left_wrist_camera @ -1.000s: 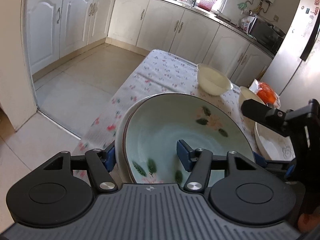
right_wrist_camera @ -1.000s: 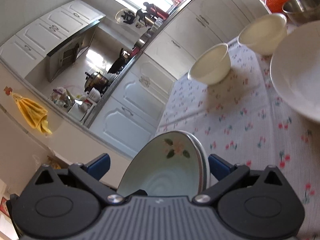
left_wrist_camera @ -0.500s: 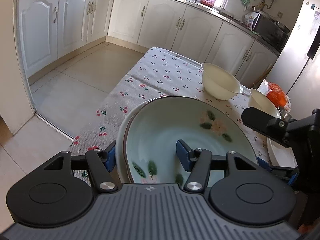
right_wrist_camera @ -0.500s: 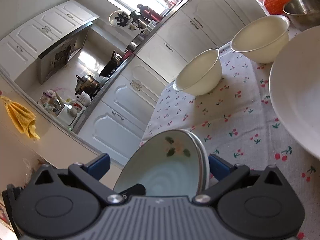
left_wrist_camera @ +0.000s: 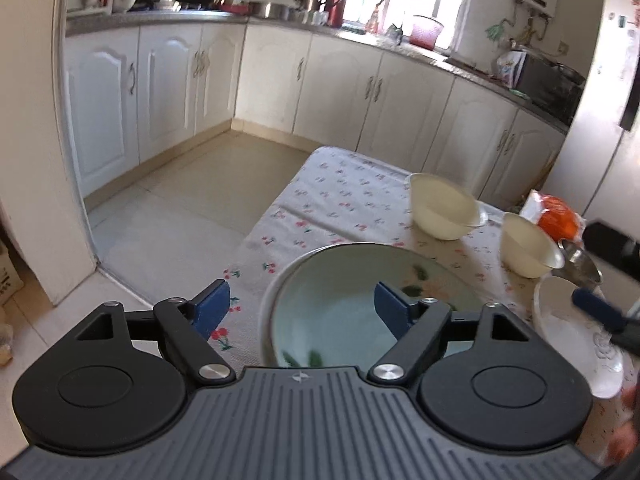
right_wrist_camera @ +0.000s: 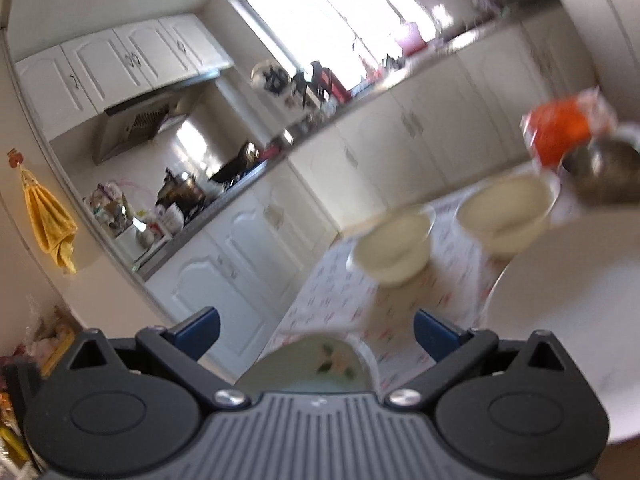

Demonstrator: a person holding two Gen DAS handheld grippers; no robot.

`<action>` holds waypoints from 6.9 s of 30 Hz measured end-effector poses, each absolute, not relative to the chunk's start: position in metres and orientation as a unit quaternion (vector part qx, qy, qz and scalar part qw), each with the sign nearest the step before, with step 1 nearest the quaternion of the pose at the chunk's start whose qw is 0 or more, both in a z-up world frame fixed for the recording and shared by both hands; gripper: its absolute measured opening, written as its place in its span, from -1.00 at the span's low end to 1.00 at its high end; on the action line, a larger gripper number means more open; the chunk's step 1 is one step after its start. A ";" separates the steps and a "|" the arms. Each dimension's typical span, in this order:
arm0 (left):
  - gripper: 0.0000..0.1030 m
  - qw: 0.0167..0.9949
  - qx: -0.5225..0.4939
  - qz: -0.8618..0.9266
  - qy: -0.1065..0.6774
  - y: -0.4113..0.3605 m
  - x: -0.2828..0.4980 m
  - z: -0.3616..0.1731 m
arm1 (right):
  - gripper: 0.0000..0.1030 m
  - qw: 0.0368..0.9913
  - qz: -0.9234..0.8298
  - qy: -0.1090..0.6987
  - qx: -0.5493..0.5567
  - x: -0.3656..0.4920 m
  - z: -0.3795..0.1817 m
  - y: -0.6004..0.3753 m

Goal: Organize plates and bowls

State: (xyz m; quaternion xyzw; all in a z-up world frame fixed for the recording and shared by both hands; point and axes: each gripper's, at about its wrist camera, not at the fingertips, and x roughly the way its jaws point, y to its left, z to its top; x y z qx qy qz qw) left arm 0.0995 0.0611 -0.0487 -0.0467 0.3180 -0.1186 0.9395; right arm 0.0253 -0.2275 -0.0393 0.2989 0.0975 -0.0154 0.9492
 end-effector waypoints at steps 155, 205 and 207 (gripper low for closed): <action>-0.38 0.930 -0.102 -0.079 0.345 0.014 0.109 -0.053 | 1.00 0.883 0.119 0.084 0.447 0.053 -0.064 -0.257; 0.34 0.943 -0.056 -0.042 0.327 0.029 0.097 -0.059 | 0.99 0.906 0.082 0.118 0.399 0.054 -0.072 -0.245; 0.46 0.944 -0.052 -0.047 0.322 0.028 0.094 -0.056 | 0.99 0.903 0.075 0.114 0.408 0.050 -0.073 -0.252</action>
